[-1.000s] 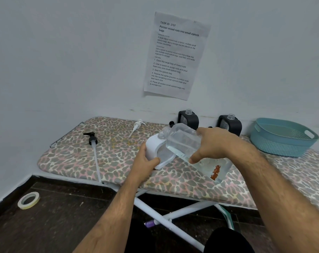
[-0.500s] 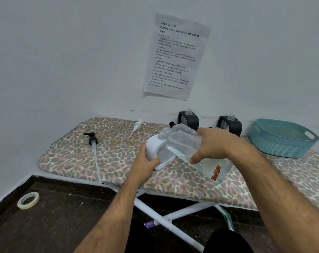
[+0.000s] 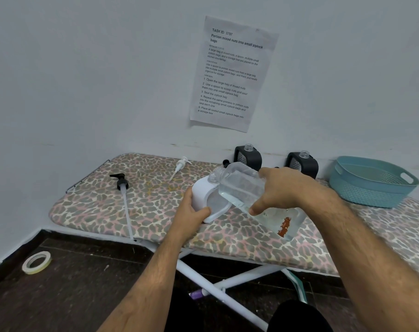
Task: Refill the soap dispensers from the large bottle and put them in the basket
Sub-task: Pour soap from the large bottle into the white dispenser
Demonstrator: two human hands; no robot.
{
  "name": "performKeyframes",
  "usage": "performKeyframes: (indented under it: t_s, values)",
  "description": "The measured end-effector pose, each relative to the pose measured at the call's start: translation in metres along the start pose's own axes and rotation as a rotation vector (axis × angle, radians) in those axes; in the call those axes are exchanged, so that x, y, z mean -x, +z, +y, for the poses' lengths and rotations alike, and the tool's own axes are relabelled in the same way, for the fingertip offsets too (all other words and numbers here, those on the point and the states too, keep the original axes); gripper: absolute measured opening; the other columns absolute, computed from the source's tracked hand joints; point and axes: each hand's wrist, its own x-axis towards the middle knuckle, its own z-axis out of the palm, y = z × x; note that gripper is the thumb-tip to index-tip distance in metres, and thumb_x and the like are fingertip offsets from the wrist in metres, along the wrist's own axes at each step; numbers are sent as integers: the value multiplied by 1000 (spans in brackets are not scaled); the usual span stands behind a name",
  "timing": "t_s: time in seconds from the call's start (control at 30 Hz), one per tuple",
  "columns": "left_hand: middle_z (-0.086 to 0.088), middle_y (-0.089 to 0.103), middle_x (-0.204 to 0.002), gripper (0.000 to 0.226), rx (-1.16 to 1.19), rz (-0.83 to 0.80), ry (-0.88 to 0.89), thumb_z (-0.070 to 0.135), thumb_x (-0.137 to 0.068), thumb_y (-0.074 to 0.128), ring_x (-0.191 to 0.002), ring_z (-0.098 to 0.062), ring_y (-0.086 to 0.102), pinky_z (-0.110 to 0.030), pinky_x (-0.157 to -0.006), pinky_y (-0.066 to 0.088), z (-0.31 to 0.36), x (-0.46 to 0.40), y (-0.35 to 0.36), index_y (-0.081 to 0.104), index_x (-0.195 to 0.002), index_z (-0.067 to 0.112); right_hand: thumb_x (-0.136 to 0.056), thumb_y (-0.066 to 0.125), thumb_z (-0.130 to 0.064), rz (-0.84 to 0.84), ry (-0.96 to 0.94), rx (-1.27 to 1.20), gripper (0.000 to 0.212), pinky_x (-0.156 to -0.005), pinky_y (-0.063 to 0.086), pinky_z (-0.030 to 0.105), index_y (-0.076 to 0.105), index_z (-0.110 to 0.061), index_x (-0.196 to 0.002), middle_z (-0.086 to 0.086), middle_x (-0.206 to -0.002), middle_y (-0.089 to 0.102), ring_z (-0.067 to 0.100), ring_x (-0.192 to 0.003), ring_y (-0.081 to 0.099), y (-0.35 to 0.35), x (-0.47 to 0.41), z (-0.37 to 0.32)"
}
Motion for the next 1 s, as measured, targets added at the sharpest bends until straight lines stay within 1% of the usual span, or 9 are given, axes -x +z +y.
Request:
performKeyframes:
  t_s: [0.17,0.43,0.53,0.63,0.77,0.87,1.0]
  values:
    - [3,61,-124,74,-5,3,4,25,-71,67,-106,-17,66,-45,-84,60,0,0,0,42,-139,40,-62,81,-62,1,1,-2,90,-79,48,35,44,-26,-136,-8,-100,52,20,-95,51,0,0,1]
    - [3,60,-125,74,3,1,-3,24,-71,68,-106,-18,66,-46,-84,60,0,-1,0,42,-138,41,-61,82,-62,-1,1,-1,89,-81,49,37,45,-26,-134,-8,-100,53,20,-96,52,0,-1,1]
    - [3,60,-124,75,-8,4,-7,25,-71,67,-105,-18,66,-42,-81,61,0,0,0,41,-140,40,-62,82,-61,-3,-4,-2,90,-84,50,37,44,-25,-135,-8,-101,53,19,-96,52,0,-1,0]
    - [3,61,-121,72,-17,4,1,20,-75,66,-101,-19,67,-38,-75,61,0,0,0,42,-140,39,-61,82,-61,-5,-5,-2,88,-87,51,39,46,-25,-133,-8,-100,54,20,-97,53,0,-2,1]
    - [4,61,-122,74,-17,5,4,23,-72,66,-103,-18,67,-41,-78,61,1,1,0,41,-140,38,-61,82,-61,-7,-6,0,88,-86,51,39,46,-25,-133,-7,-101,55,20,-97,53,1,-2,1]
    - [4,61,-122,74,-14,3,4,22,-72,66,-103,-17,66,-40,-79,61,2,2,1,41,-140,37,-61,82,-62,-7,-3,0,88,-86,51,39,45,-25,-133,-7,-102,55,20,-98,53,1,-3,1]
    - [5,61,-124,76,-20,1,7,24,-71,66,-105,-16,66,-47,-82,60,2,1,0,41,-141,38,-59,82,-62,-2,-1,-4,87,-84,51,38,47,-26,-130,-8,-101,55,20,-98,53,2,-4,2]
